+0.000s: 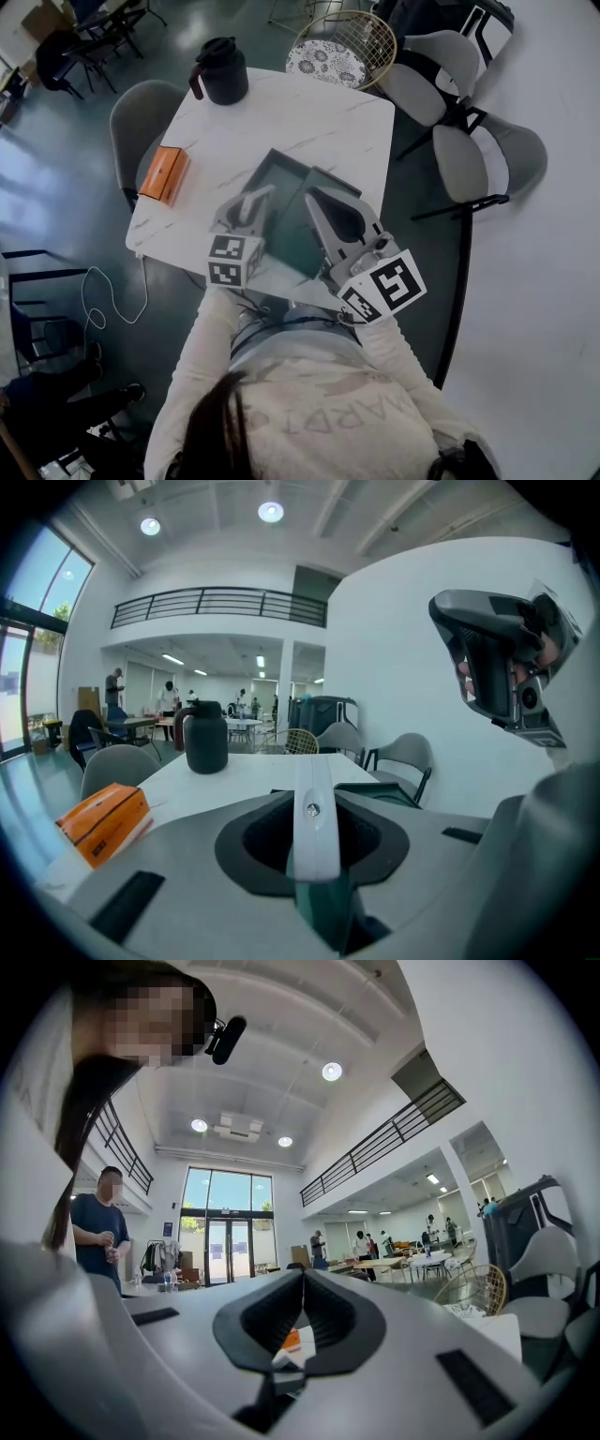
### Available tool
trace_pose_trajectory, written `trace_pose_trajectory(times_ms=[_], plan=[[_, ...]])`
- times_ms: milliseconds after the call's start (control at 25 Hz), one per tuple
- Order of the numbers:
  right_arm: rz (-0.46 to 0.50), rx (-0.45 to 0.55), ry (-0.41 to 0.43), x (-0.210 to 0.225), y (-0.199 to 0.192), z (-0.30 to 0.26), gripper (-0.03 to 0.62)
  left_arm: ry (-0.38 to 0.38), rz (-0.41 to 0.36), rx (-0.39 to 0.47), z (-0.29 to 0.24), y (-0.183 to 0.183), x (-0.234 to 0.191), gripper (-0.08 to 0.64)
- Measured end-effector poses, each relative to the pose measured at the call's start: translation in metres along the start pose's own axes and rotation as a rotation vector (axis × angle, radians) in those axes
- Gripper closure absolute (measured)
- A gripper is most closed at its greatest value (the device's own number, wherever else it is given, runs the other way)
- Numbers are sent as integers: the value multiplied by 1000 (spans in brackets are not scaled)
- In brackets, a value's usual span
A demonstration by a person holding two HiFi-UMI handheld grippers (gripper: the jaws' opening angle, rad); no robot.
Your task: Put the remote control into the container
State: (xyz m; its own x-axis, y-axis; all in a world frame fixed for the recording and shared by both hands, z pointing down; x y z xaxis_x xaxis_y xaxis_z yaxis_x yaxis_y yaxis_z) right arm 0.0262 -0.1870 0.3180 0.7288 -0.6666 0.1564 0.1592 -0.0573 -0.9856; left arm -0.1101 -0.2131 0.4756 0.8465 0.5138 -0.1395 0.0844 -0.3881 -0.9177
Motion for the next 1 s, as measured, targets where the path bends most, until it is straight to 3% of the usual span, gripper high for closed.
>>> trace_pose_trajectory(times_ms=[480, 1000], plan=[[-4, -18, -54, 15, -6, 0, 575, -44, 13, -70, -32, -19, -5, 474], [-4, -44, -99, 34, -14, 0, 575, -49, 39, -79, -61, -21, -16, 474]])
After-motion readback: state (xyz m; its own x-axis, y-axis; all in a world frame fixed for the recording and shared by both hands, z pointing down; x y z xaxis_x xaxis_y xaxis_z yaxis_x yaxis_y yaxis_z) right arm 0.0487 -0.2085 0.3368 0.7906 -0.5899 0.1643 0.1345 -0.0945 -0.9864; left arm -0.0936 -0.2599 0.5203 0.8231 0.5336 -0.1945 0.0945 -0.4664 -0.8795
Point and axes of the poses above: the fingertips, and each gripper's own axes: z backward along the fingers, x to its right, y out of its top, the point moved 4 cm from there along z, backward along the fingers, and after that the axes turned 12 degrees about -y, right-handed, at the moved point
